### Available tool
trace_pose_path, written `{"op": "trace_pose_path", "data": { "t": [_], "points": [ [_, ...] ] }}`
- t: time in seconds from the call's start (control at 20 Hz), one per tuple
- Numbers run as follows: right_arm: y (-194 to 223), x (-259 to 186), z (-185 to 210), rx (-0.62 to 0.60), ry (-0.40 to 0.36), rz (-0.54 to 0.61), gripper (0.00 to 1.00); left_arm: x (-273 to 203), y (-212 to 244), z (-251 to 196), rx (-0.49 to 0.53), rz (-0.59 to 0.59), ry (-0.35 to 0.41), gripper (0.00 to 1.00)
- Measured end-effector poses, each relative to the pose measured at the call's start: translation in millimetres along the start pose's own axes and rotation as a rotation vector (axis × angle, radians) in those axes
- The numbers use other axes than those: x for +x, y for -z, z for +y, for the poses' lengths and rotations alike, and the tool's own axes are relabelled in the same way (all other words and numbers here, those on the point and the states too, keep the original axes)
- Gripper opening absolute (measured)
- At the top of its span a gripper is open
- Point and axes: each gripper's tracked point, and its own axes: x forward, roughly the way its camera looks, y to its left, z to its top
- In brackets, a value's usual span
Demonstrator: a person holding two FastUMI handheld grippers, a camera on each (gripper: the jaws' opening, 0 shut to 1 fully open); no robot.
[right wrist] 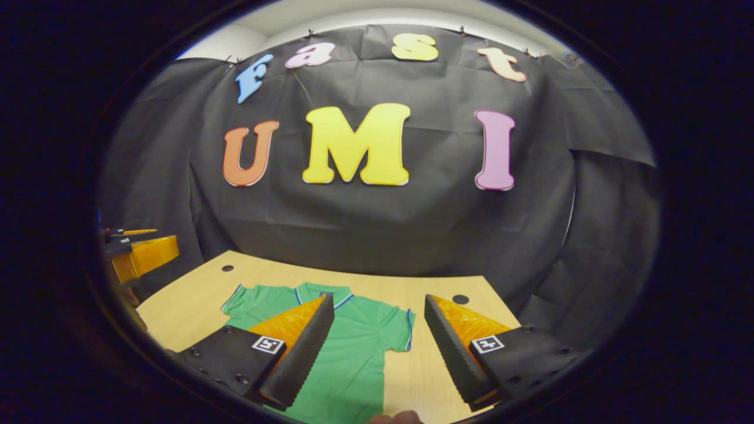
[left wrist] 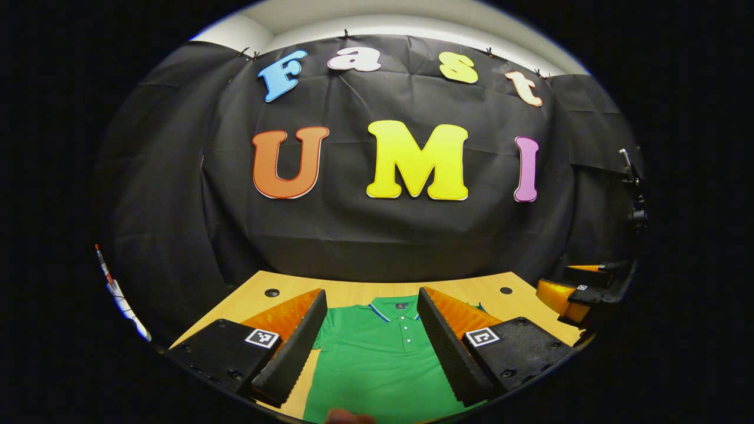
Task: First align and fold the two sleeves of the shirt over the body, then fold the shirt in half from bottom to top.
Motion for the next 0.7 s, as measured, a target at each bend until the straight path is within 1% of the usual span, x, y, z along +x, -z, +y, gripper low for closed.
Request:
{"op": "trace_pose_path", "data": {
  "t": [0.2, 0.4, 0.7],
  "points": [
    [24.1, 38.4, -23.5, 0.015, 0.002, 0.084, 0.99, 0.2, 6.7, -1.7, 0.014, 0.027, -0.006, 0.99],
    [53.0, 88.9, -46.3, 0.047, 0.016, 0.175, 0.99, -0.3, 5.7, -1.0, 0.029, 0.029, -0.023, 0.99],
    [101.9, 158.3, -63.5, 0.036, 0.017, 0.295, 0.98, 3.3, 16.4, 3.7, 0.026, 0.066, -0.053, 0.99]
  ]
}}
